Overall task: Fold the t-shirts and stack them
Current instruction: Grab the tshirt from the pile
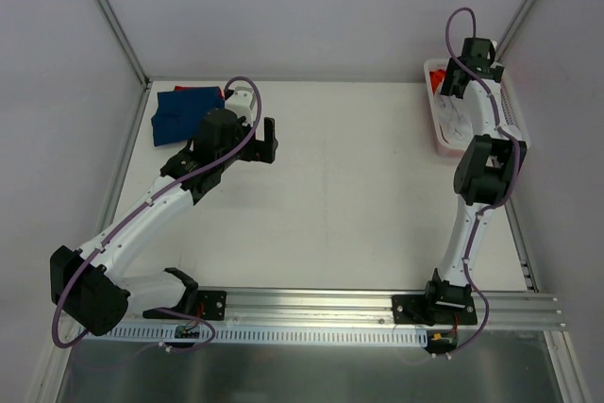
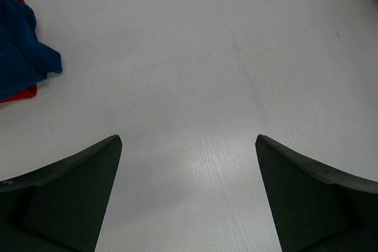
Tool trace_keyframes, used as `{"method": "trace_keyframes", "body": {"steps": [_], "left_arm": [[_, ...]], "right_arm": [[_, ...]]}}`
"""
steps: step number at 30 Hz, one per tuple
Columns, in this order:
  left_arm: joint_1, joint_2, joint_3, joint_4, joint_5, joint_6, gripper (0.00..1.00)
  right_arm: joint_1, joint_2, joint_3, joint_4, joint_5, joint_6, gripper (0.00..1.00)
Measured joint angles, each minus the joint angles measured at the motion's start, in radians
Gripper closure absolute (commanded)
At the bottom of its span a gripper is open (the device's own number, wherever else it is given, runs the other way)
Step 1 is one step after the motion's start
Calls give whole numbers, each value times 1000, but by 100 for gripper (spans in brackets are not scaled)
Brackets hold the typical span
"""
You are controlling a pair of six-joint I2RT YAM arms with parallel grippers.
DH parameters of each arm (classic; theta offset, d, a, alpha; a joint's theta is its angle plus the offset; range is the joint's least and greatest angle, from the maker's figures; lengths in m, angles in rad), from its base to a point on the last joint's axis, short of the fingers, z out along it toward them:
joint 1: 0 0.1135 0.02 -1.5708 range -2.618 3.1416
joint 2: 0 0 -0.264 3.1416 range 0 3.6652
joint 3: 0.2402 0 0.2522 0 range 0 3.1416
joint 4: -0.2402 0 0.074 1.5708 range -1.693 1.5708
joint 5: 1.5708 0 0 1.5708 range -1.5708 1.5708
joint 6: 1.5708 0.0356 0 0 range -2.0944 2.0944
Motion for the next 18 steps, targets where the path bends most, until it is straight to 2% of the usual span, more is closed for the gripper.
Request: {"method": "trace_keyframes", "body": {"steps": [9, 15, 16, 18], "left_arm": [[0, 14, 0, 1, 5, 0, 1], [0, 40, 0, 2, 12, 0, 1], [0, 42, 0, 2, 15, 0, 1], [0, 45, 0, 2, 20, 0, 1]], "right_arm": [[-3, 32, 3, 98, -86, -14, 11], [13, 32, -37, 224, -124, -48, 23], [16, 32, -43, 234, -125, -53, 30], [20, 36, -47, 252, -128, -63, 36]]}}
